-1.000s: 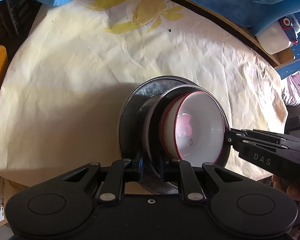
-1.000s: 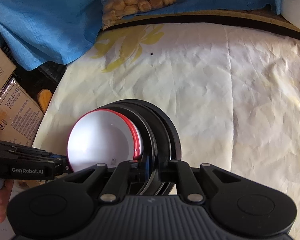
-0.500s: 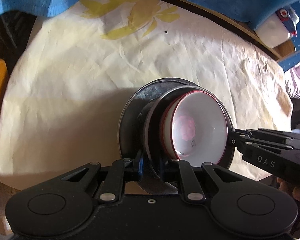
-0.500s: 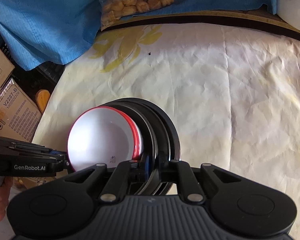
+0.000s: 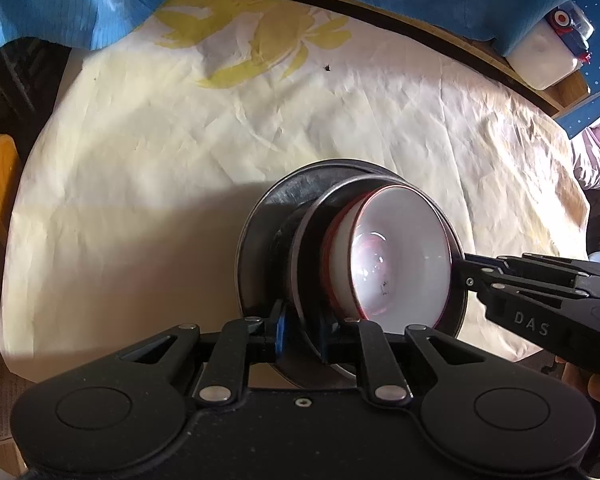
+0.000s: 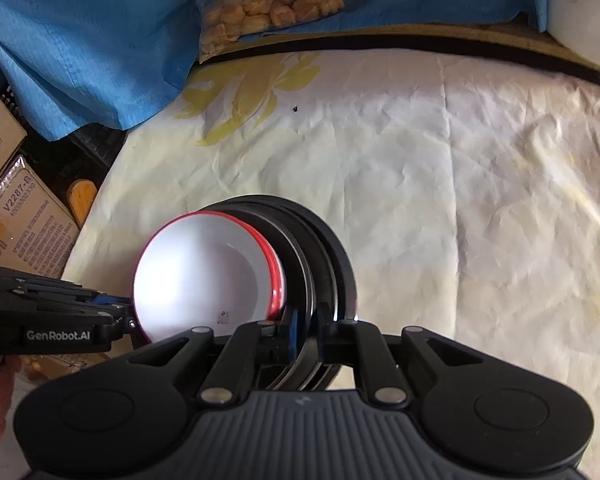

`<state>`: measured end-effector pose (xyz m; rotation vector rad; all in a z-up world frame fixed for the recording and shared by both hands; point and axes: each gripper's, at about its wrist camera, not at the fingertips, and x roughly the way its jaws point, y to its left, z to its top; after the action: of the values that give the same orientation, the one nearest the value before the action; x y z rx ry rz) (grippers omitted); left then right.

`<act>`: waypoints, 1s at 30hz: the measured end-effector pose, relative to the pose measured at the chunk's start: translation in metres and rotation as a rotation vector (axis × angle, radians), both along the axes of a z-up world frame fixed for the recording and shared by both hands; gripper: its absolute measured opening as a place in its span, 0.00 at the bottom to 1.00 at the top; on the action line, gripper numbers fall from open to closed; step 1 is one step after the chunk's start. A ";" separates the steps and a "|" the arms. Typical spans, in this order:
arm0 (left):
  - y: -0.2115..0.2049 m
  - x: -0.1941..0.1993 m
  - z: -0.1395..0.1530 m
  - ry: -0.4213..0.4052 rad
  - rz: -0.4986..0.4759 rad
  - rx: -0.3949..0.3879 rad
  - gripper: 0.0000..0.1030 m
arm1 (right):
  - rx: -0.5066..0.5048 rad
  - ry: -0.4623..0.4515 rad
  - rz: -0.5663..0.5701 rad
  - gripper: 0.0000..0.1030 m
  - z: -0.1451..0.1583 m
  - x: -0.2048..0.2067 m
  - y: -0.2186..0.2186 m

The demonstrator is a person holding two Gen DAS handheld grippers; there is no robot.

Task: Organize plates and bowls
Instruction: 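Open the left tool off the steel bowl while the right tool opens and withdraws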

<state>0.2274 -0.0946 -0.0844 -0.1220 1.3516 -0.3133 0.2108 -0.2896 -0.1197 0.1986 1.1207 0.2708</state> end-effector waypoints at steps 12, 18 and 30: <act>0.008 0.004 0.008 -0.019 0.012 0.010 0.29 | 0.022 -0.040 -0.079 0.24 0.007 -0.008 -0.009; 0.011 0.003 0.012 -0.040 0.035 0.025 0.41 | 0.015 -0.070 -0.104 0.36 0.012 -0.014 -0.014; 0.024 -0.019 0.032 -0.152 0.182 0.107 0.80 | 0.019 -0.143 -0.021 0.59 0.023 -0.018 -0.023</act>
<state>0.2088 -0.0708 -0.0526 -0.1288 1.1938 -0.0947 0.1929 -0.3131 -0.0969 0.2047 0.9747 0.2730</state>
